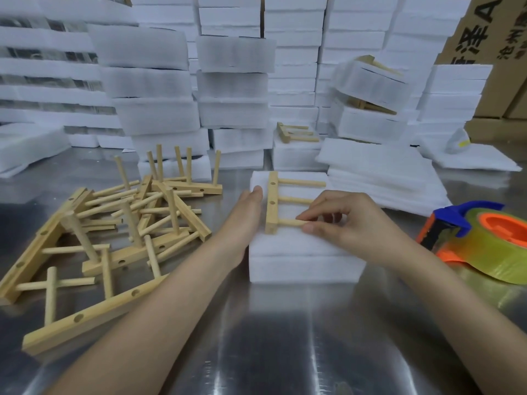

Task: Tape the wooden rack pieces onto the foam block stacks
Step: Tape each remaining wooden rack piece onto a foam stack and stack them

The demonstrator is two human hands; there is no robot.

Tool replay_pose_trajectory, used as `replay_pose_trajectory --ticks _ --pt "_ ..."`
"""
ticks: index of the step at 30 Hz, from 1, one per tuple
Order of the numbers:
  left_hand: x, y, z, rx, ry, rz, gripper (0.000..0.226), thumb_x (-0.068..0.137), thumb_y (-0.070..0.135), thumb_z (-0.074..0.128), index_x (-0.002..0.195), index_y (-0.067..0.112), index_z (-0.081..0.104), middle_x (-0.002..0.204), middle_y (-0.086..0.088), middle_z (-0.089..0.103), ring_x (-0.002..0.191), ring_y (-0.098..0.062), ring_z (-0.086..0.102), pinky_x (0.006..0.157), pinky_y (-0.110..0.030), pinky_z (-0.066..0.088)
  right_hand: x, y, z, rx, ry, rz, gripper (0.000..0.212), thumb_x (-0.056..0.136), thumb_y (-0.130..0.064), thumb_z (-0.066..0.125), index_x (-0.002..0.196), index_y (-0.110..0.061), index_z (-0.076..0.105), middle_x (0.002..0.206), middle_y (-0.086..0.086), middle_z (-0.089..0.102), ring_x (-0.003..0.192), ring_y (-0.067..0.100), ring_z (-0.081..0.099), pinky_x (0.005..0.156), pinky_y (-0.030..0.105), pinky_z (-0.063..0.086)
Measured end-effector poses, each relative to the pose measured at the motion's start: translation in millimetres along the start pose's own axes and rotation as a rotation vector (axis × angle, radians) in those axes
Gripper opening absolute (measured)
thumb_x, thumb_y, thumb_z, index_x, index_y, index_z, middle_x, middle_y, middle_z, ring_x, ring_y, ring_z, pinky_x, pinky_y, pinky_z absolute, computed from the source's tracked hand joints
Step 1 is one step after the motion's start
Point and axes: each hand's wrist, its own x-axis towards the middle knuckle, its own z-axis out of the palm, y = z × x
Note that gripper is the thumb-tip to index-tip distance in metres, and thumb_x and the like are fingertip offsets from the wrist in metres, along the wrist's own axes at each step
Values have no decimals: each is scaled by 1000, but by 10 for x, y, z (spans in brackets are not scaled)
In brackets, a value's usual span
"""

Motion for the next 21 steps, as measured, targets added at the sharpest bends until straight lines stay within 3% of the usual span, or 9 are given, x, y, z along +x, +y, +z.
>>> replay_pose_trajectory --ticks 6,9,11,13,15,17,21 --pt "26 -22 -8 -22 3 5 51 101 46 30 144 19 39 143 -6 48 131 -25 45 112 -45 33 6 62 -5 -139 -41 1 11 87 -17 67 86 -26 71 87 -8 62 80 13 54 70 19 38" --pt "18 -27 -23 -172 -14 -74 52 99 49 32 136 18 50 133 -10 58 122 -28 55 107 -48 40 35 120 -21 -82 158 24 8 92 -28 60 94 -28 67 104 -11 60 102 10 52 88 22 38" --pt "-5 -24 -23 -284 -24 -103 50 99 49 33 125 16 60 118 -13 67 108 -30 64 101 -47 46 86 207 -12 -22 297 223 22 97 -33 51 119 -32 55 129 -6 46 126 16 41 105 29 31" --pt "5 -38 -16 -316 -36 -103 51 99 50 33 122 15 63 114 -14 69 104 -31 66 99 -47 48 129 269 13 180 299 505 46 99 -44 42 143 -31 36 147 -3 36 135 18 36 112 33 26" --pt "9 -51 -7 -334 -57 -99 53 97 53 33 124 17 61 115 -14 68 104 -32 66 98 -47 48 115 326 67 476 233 636 57 96 -54 41 147 -29 36 148 -6 42 135 16 42 115 38 28" --pt "35 -65 -12 -353 -76 -99 56 95 57 34 127 19 59 115 -13 69 105 -32 66 98 -48 48 92 385 108 713 203 641 50 94 -56 45 135 -28 53 133 -7 59 122 15 56 109 41 38" --pt "80 -62 -36 -375 -70 -79 54 96 56 35 120 18 65 110 -12 71 101 -30 68 89 -42 52 149 401 148 828 254 612 38 97 -45 47 121 -22 64 119 -1 69 103 17 68 93 36 50"
